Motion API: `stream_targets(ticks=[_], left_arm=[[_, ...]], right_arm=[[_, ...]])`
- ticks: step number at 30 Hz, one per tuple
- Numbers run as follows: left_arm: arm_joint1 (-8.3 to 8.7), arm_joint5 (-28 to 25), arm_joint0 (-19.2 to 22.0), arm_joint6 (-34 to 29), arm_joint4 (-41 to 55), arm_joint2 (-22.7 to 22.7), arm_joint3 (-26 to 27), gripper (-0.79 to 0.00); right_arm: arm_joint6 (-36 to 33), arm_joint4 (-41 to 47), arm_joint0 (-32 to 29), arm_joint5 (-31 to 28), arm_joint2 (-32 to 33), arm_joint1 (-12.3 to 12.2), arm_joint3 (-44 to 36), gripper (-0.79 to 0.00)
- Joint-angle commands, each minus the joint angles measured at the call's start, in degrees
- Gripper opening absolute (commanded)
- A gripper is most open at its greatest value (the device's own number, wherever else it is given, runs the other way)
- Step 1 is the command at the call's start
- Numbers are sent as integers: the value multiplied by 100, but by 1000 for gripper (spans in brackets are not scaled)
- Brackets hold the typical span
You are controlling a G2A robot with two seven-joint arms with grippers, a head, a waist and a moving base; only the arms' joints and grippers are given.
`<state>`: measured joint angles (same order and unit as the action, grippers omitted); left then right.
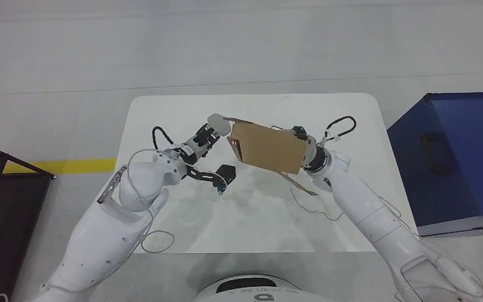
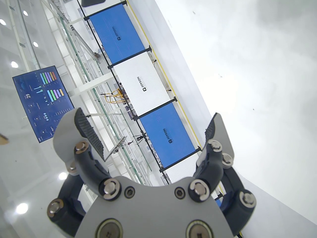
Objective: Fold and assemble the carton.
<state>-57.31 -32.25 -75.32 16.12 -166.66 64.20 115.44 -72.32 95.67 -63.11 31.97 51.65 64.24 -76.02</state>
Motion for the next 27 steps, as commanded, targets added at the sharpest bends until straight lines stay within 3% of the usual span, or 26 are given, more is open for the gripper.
stream_targets(ticks=[1, 9, 22, 27], left_arm=[[12, 44, -77, 74, 101, 77, 3, 0], [94, 590, -715, 682, 962, 646, -14, 0], [162, 1475, -1143, 1119, 1445, 1178, 400, 0], [174, 1300, -1011, 1072, 1011, 1042, 514, 0]], right_arm=[[5, 49, 2, 5, -14, -18, -13, -785], [133, 602, 95, 133, -97, -88, 62, -785], [228, 875, 393, 228, -412, -53, 423, -785], [254, 882, 442, 255, -514, -49, 419, -785]])
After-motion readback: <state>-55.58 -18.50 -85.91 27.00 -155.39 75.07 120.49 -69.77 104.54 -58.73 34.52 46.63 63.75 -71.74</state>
